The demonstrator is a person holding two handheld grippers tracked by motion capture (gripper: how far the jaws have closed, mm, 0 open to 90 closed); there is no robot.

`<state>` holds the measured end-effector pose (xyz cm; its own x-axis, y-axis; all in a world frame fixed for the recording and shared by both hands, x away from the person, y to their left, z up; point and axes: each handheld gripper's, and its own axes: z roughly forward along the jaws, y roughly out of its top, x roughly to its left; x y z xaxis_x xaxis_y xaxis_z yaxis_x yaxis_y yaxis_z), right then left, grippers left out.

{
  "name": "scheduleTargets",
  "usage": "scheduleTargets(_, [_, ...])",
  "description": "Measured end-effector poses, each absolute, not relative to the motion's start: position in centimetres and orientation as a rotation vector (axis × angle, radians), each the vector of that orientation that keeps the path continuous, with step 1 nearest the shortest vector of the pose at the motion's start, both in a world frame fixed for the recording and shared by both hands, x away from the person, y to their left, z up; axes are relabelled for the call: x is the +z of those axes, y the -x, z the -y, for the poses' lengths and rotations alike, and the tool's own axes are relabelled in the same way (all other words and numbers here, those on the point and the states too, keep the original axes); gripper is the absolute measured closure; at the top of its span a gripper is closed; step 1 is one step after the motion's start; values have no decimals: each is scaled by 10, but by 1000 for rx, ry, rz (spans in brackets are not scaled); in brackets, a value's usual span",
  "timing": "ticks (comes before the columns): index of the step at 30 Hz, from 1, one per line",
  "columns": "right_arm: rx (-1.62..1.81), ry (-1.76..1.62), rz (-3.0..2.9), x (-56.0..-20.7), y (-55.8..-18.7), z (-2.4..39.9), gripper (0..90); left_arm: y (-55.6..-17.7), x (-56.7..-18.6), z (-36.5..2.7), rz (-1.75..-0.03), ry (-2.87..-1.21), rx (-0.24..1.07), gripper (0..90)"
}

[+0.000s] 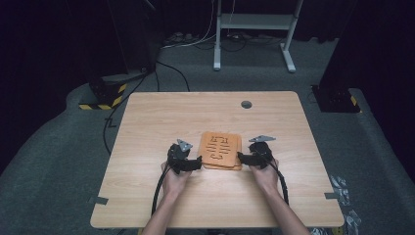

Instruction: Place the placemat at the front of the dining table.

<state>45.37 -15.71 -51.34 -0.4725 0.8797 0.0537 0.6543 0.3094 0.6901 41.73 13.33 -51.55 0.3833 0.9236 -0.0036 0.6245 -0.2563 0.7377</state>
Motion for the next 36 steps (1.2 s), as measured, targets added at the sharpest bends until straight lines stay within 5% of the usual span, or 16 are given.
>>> scheduleTargets(36, [1158, -1320, -2283, -489, -459, 151, 241, -418, -520, -140, -1329, -1985, 622, 252])
